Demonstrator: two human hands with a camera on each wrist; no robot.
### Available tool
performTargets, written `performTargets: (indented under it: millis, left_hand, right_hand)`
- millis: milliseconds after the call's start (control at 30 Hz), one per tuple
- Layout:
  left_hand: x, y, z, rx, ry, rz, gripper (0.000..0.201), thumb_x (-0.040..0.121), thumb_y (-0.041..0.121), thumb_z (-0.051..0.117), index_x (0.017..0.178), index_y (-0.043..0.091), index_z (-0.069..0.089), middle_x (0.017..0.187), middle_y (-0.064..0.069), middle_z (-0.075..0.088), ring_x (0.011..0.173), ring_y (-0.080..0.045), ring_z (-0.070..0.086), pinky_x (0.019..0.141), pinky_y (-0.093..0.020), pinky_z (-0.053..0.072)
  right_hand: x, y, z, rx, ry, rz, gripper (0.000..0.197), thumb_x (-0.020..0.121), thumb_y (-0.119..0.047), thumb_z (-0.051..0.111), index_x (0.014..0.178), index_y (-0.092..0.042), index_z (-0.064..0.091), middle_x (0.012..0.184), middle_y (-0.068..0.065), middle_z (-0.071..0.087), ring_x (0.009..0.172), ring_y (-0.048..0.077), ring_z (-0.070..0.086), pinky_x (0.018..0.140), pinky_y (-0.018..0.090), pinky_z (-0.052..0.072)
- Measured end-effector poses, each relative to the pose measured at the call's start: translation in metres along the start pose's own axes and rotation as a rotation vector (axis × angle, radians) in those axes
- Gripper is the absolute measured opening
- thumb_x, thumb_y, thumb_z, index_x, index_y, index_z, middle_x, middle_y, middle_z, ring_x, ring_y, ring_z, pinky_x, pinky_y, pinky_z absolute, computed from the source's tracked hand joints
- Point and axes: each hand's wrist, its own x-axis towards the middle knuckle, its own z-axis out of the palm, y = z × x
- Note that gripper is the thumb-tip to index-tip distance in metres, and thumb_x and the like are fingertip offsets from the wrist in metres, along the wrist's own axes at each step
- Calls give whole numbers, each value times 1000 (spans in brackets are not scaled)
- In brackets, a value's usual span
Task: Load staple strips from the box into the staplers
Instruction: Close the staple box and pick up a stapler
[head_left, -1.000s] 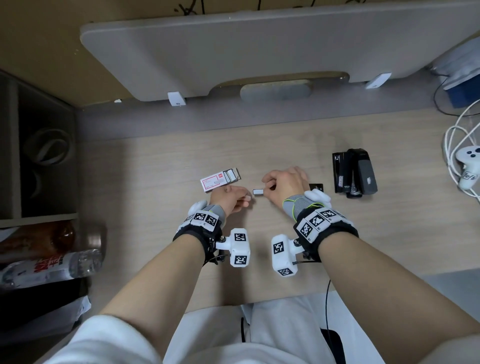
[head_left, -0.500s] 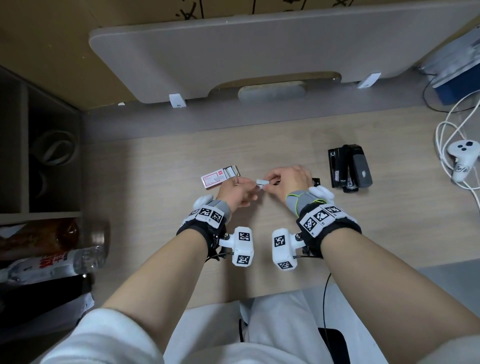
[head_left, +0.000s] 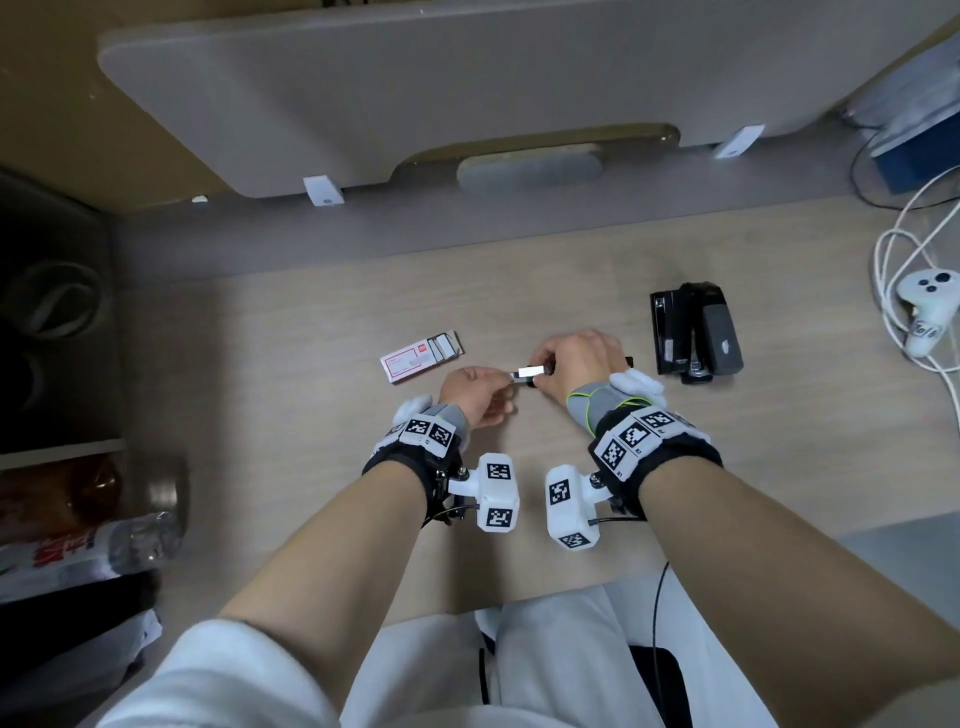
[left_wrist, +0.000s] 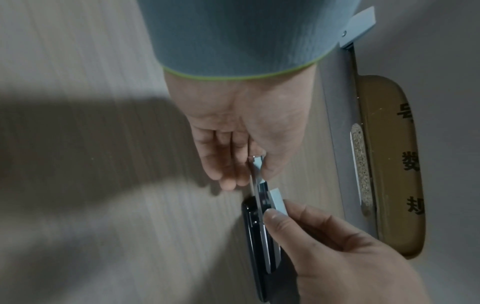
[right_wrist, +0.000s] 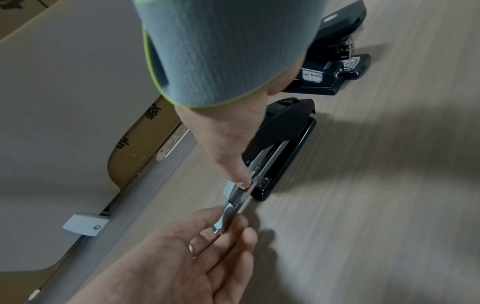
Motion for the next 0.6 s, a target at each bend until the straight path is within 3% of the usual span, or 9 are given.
performTargets:
  millis: [100,233,500,600]
  left_hand:
    - [5,2,4,2,2,-9,6,95,10,56,95,12,61,75,-4,68,50,-10,64,53,-22,51]
    - [7,3,2,0,-28,-13,10,98,9,53,91,14,58,80,-5,70,56,-12,66,57,-24,52]
    - [9,6,1,34,-49,-21,11,99,7,50,103,10,60,80,-4,71,60,-15,66,58,-24,52]
    - [9,6,-1,27,-42,-28,10,96,7,53,103,11,59,78,-3,70,55,-12,65,58,-22,51]
  right_hand:
    - [3,0,1,-49,-49,-14,9,77,-29,67,82,-36,71,86,-11,72,102,18,58,94,31,38]
    - [5,-1,5,-67,-62,-21,11,78,-26,66,84,-34,70,88,-10,72,104,19,56,95,31,37]
    - [10,-4,7,-91,-79,-35,11,77,-29,68,87,-34,69,89,-9,71,105,19,56,92,31,39]
    - [11,-5,8,-74,-98,-44,33,72,-37,73,105,-36,68,100,-11,71,110,20,53,94,32,37]
